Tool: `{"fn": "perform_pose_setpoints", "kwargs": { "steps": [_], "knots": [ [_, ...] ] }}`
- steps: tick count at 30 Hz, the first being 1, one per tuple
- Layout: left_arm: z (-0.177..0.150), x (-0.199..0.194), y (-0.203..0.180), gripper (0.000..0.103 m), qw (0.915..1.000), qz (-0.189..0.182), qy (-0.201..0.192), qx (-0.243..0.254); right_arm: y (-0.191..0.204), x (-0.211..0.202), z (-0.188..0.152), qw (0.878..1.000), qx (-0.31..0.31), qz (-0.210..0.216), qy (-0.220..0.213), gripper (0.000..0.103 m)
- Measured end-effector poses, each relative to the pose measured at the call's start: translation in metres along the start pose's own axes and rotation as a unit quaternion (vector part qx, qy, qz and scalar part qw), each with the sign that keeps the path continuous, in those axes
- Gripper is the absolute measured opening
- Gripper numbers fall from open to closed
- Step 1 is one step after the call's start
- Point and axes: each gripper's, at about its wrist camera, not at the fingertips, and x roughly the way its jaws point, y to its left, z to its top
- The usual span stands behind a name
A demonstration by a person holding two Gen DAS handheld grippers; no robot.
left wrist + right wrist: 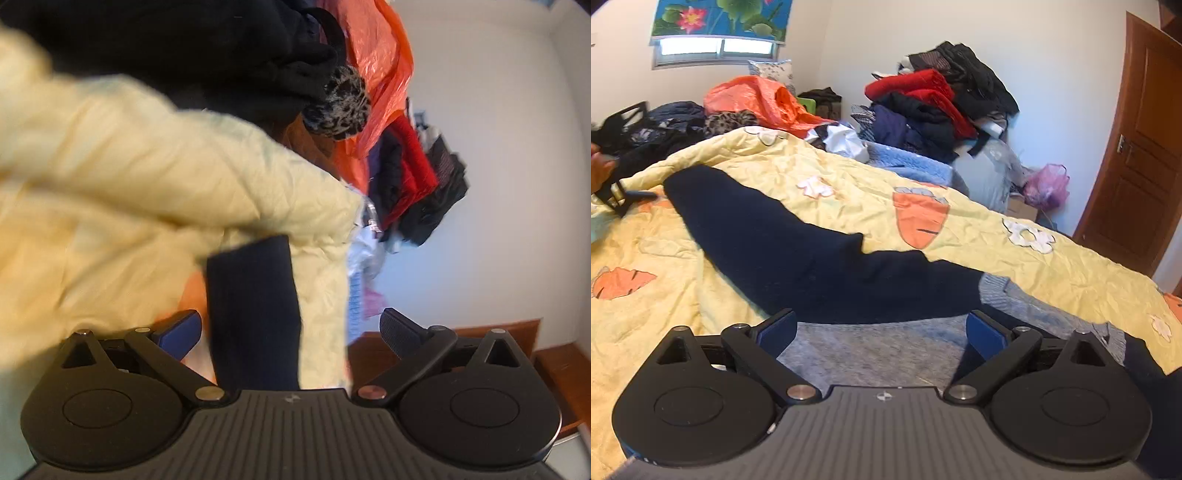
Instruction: Fold small clothes
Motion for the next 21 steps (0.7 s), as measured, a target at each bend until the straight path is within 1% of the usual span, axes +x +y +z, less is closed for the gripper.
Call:
{"fn": "perform_pose_setpoints", "kwargs": {
  "steps": [1,2,3,5,6,7,8,9,10,11,12,13,15,17,19,21],
  "knots": [
    [0.004,0.005,-0.003,0.103,0.9999,0.011,-0.001,0.011,0.001,-0.001,0.0,1.0,-0.002,0.002,0.0,0.097],
    [0.007,0.003,-0.001,0.103,0.9995,0.023,0.008,0.018,0.003,-0.001,-0.001,1.0,-0.001,0.001,-0.002,0.097],
    [0.011,0.007,0.0,0.103,0.9995,0.019,0.013,0.021,0.004,-0.003,-0.001,1.0,-0.001,-0.003,-0.006,0.098],
    [0.016,0.016,-0.007,0.103,0.9985,0.032,0.022,0.039,0.006,-0.005,-0.001,1.0,-0.004,-0.009,-0.007,0.1],
    [0.017,0.02,-0.011,0.099,0.9974,0.042,0.027,0.051,0.006,-0.005,-0.001,1.0,-0.008,-0.008,-0.01,0.1],
    [0.017,0.022,-0.015,0.093,0.9958,0.055,0.032,0.066,0.006,-0.006,-0.001,1.0,-0.012,-0.006,-0.013,0.1],
    [0.016,0.024,-0.018,0.056,0.9931,0.077,0.04,0.079,0.007,-0.005,-0.001,1.0,-0.017,-0.008,-0.012,0.1],
    [0.016,0.028,-0.017,0.015,0.9906,0.097,0.057,0.078,0.008,-0.005,0.0,1.0,-0.022,-0.016,-0.01,0.099],
    [0.016,0.032,-0.014,0.009,0.9894,0.107,0.07,0.069,0.009,-0.004,0.0,0.999,-0.027,-0.022,-0.009,0.098],
    [0.013,0.032,-0.014,0.009,0.9883,0.109,0.073,0.077,0.009,-0.004,0.0,0.999,-0.029,-0.024,-0.006,0.095],
    [0.011,0.033,-0.015,0.008,0.9865,0.115,0.069,0.094,0.008,-0.004,-0.001,0.999,-0.029,-0.019,0.0,0.088],
    [0.008,0.032,-0.017,0.008,0.9864,0.114,0.062,0.101,0.007,-0.004,-0.001,0.999,-0.028,-0.017,0.008,0.085],
    [-0.002,0.024,-0.023,0.007,0.9876,0.094,0.046,0.117,0.002,-0.006,-0.002,1.0,-0.016,-0.017,0.019,0.073],
    [-0.015,0.016,-0.041,0.007,0.9843,0.084,0.032,0.152,-0.008,-0.013,-0.003,1.0,0.0,-0.013,0.021,0.069],
    [-0.035,0.01,-0.067,0.007,0.9765,0.068,0.023,0.203,-0.021,-0.021,-0.002,1.0,0.013,-0.018,0.02,0.067],
    [-0.06,0.007,-0.091,0.007,0.9685,0.053,0.026,0.242,-0.035,-0.03,-0.001,0.999,0.024,-0.026,0.016,0.067]
  ]
}}
